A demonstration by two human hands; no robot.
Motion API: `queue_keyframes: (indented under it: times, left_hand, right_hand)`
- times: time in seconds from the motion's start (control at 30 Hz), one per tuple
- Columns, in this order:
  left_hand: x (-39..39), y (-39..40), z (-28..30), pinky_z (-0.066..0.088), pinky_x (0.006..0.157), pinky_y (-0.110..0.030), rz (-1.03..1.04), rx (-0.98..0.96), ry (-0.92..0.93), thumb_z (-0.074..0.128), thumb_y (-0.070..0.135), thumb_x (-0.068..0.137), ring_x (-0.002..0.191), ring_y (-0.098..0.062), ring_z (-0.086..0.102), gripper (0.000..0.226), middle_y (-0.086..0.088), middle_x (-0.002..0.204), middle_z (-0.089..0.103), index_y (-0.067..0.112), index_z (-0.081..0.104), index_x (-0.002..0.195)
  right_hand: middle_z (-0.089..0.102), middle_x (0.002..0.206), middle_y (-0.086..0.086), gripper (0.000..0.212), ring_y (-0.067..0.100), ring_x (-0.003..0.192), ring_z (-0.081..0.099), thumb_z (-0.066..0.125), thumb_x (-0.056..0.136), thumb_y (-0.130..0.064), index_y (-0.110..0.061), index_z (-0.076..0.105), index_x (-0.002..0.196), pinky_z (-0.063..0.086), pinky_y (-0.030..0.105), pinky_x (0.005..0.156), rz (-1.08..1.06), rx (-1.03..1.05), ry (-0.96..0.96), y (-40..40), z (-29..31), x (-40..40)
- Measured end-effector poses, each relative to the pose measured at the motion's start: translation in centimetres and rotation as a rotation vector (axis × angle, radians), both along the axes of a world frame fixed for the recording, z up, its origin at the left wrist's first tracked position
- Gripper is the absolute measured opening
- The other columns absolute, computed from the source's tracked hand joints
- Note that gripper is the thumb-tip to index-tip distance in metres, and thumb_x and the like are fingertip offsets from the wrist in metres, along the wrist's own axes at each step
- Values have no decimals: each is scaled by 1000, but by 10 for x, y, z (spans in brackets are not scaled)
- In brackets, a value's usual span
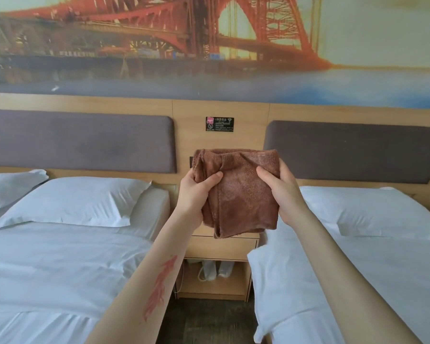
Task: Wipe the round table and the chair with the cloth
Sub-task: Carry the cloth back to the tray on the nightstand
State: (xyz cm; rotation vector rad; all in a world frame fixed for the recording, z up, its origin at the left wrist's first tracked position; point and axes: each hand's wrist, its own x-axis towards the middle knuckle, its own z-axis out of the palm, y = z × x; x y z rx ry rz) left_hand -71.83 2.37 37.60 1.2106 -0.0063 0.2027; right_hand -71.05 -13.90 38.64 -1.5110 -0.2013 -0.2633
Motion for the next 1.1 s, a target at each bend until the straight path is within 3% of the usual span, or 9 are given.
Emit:
queue_keyframes:
  times: [0.33,0.6,0.73,0.9,0.97,1.1]
  left_hand:
    - [185,-12,-15,58,65,-29,-38,6,6,65,5,84,81,-18,67,17,-3,91,68,18,61,92]
    - [379,1,-40,54,63,-29,-77,0,73,66,6,83,82,-19,66,15,-6,93,67,18,60,90]
    - [467,6,-50,55,68,-29,-82,32,84,65,8,85,85,-19,65,14,-3,93,67,19,60,92]
    - [546,-5,-73,54,83,-33,-144,138,53,59,8,89,92,-17,63,17,0,95,65,25,58,91]
    - [567,-12,-89,54,82,-29,-159,143,65,58,8,90,92,-16,62,19,1,96,64,27,58,92]
    - [606,-23,-136,53,79,-24,-170,130,143,57,8,91,91,-11,62,22,5,97,64,29,56,96]
  right_hand:
    - [62,98,-11,20,4,89,61,55,92,-20,-26,52,111,50,20,73,-7,-48,11,-14,-17,183]
    - [59,97,-14,14,7,91,60,54,92,-24,-36,48,98,49,25,78,-110,-154,43,1,-45,370]
    - [53,93,-18,25,-5,81,52,50,94,-29,-27,45,118,43,9,67,-189,-306,37,7,-50,453]
    - [52,95,-7,35,3,71,49,48,95,-29,-13,45,126,35,-7,53,-296,-470,68,-4,-73,522]
    - [51,97,-5,35,6,76,46,47,95,-30,-13,45,126,36,-2,56,-312,-519,99,-10,-87,544]
    - [55,102,-3,35,13,90,51,48,94,-33,-16,45,124,41,21,72,-288,-510,219,-22,-133,585]
